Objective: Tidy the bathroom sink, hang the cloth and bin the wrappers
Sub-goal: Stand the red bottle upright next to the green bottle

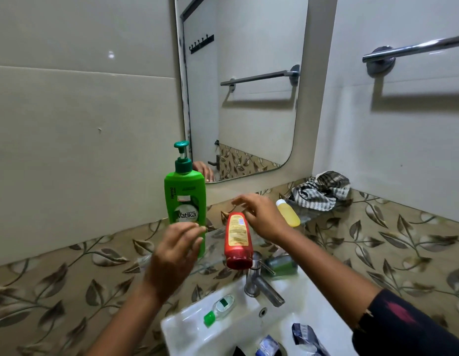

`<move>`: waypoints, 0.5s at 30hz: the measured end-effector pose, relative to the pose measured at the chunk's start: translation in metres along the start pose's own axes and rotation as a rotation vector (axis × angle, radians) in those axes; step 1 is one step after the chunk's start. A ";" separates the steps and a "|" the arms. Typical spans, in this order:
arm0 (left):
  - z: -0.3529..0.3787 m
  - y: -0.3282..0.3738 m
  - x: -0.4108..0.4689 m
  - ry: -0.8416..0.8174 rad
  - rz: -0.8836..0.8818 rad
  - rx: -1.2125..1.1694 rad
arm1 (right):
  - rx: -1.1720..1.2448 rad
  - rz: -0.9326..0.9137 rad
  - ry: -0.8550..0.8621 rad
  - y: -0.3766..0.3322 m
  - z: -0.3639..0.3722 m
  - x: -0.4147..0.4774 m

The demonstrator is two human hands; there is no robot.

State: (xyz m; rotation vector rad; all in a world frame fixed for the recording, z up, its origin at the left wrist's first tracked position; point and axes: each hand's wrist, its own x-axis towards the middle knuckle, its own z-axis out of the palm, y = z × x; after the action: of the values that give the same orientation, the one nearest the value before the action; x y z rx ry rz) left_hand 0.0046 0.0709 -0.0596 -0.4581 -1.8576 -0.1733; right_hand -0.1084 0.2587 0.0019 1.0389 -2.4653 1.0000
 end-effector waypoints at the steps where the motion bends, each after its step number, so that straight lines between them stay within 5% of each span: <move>1: 0.006 0.008 -0.004 -0.097 0.127 0.029 | -0.119 -0.026 -0.064 0.007 -0.005 -0.004; 5: 0.030 0.028 -0.021 -0.309 0.379 0.087 | -0.461 -0.138 -0.291 0.024 -0.008 -0.019; 15: 0.057 0.042 -0.028 -0.483 0.118 0.109 | -0.634 -0.279 -0.349 0.027 0.014 -0.035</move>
State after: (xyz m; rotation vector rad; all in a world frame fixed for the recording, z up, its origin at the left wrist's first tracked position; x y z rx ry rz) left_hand -0.0216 0.1222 -0.1093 -0.5668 -2.2885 0.1314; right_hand -0.1027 0.2810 -0.0384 1.3382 -2.5169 -0.0691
